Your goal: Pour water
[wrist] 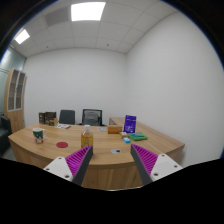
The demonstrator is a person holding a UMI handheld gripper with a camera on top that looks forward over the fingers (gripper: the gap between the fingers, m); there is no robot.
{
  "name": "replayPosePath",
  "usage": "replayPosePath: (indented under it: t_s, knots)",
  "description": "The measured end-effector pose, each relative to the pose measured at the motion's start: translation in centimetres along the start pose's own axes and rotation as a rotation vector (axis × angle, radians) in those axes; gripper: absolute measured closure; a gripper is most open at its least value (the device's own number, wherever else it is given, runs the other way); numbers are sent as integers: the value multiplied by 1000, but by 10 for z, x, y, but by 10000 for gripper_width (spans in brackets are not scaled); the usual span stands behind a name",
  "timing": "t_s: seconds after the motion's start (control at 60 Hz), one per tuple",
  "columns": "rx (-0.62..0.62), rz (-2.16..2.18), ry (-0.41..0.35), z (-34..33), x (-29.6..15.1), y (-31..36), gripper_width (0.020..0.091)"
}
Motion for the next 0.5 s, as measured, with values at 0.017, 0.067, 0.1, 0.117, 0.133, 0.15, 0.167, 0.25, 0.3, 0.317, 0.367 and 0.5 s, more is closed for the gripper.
replayPosePath:
  t_s: [0.017,0.067,0.1,0.117,0.133,0.15,0.167,0.25,0.3,0.317,0.367,0.5]
  knots:
    - [-1,-2,0,0,0,0,263]
    - [-3,-5,0,1,1,1,264]
    - [-7,-5,0,0,1,3,263]
    - [-8,-5,0,0,1,3,262]
    - [-10,-4,0,-1,1,4,263]
    - [-12,-3,0,-1,1,6,263]
    - [-15,-4,0,-1,1,7,262]
    - [-27,0,2,4,5,15,263]
    - [-33,11,6,11,12,23,262]
    - [-36,16,9,14,16,26,261]
    - [-51,33,17,26,26,39,261]
    - [-93,70,30,70,54,81,262]
Point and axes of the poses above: the point between the fingertips, and its own axes, seen from behind it with the camera up: y to the left, x down, z forward, the way the camera looks, the point moved 2 cm from there along -z, backward, against the way the camera looks, and after that the axes turned 7 degrees about -y, right-handed, at the moved point
